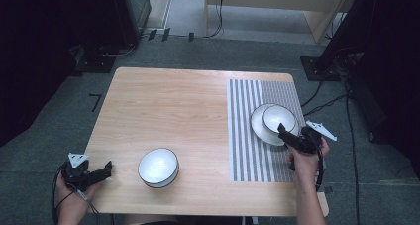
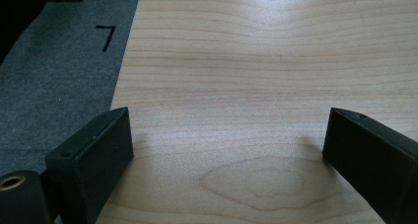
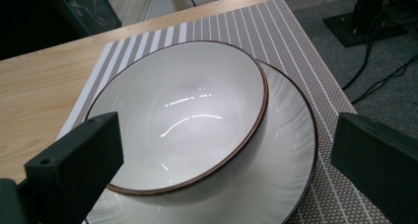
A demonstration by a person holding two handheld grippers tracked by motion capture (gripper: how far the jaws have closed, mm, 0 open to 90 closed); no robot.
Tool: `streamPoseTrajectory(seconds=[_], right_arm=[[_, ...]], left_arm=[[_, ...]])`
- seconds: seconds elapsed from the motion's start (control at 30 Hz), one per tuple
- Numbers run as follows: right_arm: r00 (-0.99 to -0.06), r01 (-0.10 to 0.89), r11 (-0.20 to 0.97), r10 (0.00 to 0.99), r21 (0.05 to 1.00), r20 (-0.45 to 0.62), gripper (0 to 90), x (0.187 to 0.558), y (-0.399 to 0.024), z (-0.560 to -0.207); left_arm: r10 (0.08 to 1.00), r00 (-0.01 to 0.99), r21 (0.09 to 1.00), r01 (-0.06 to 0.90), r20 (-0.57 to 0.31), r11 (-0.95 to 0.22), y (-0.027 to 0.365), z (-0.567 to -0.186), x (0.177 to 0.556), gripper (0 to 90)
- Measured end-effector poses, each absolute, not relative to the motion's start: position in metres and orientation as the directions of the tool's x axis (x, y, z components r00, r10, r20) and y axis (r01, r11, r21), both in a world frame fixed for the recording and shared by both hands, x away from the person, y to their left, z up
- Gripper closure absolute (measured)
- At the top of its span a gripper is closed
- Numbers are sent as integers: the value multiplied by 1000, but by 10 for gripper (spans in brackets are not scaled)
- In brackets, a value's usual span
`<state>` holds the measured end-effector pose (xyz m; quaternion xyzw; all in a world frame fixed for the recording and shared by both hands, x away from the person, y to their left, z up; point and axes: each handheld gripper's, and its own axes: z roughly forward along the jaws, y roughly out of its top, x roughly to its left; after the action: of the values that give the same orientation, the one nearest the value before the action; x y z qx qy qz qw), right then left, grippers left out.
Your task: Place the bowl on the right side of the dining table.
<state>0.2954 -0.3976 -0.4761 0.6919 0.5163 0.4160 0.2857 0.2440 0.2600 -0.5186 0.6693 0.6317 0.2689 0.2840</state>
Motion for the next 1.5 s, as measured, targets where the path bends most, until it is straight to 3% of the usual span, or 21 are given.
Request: streamPoseTrajectory(seconds=[1.5], right_arm=[[52, 495, -192, 980, 847, 192, 0, 231, -400, -470]], left_arm=[[996, 85, 720, 691, 0, -59, 260, -519, 244, 47]])
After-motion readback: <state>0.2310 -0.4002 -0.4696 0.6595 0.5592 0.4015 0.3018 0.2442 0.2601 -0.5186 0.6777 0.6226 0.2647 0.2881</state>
